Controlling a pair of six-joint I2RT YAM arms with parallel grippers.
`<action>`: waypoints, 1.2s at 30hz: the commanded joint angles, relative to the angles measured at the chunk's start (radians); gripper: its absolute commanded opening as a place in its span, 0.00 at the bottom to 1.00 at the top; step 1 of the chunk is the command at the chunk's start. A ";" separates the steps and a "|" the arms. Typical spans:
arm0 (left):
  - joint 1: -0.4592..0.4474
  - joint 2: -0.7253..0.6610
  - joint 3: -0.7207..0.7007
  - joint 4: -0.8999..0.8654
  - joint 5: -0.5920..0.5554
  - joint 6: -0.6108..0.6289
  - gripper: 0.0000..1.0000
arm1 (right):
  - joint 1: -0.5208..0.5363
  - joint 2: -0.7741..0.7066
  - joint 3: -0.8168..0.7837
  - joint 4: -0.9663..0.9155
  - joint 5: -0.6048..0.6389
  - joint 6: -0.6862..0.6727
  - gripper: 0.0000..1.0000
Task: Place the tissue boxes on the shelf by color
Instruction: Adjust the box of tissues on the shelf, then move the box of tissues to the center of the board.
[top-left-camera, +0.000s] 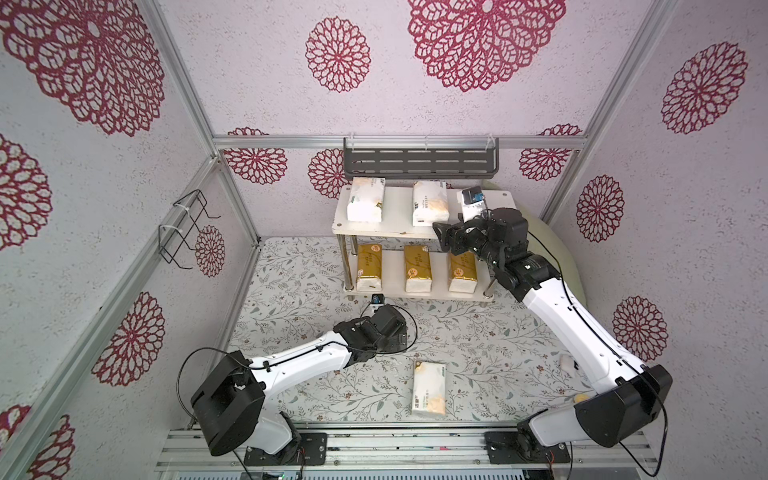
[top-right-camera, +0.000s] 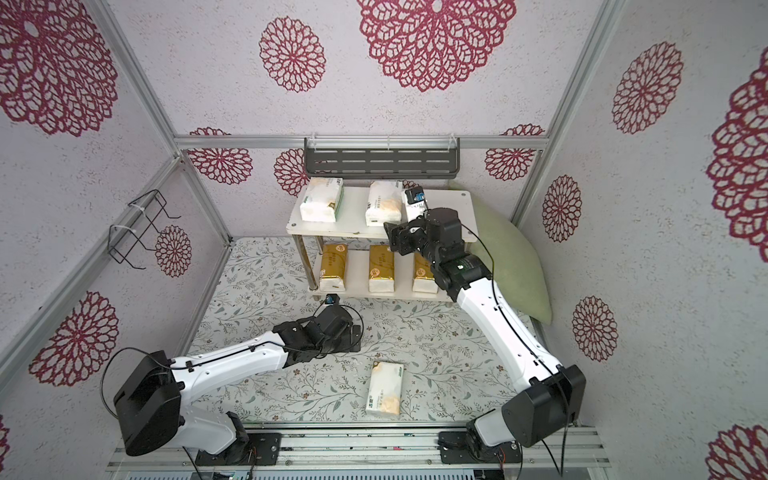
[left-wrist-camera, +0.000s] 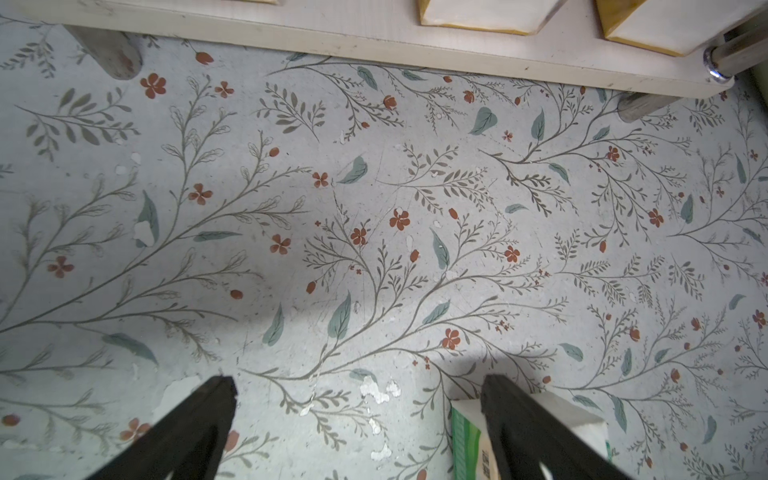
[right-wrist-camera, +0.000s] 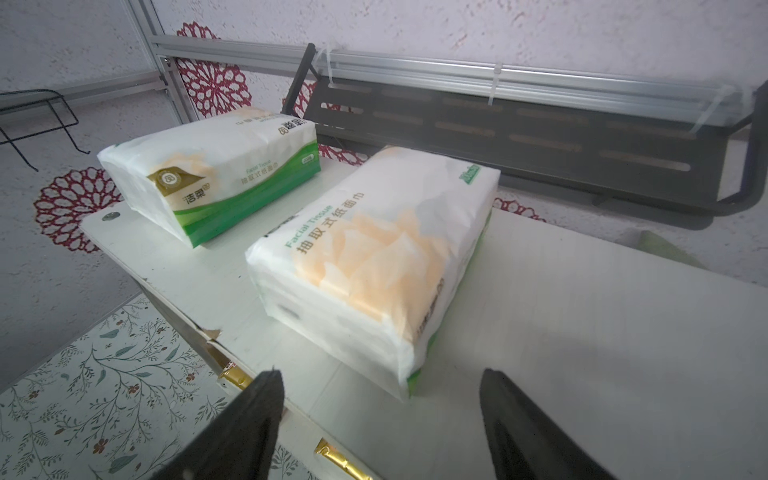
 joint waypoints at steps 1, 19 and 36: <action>0.014 -0.044 -0.016 -0.011 -0.053 -0.013 1.00 | -0.007 -0.066 0.026 -0.070 0.017 -0.007 0.81; 0.163 -0.204 -0.047 -0.094 -0.189 -0.017 0.97 | -0.002 -0.268 -0.133 -0.287 0.098 0.167 0.82; 0.295 -0.186 -0.071 -0.078 -0.154 -0.006 0.97 | 0.126 -0.304 -0.493 -0.373 0.114 0.397 0.86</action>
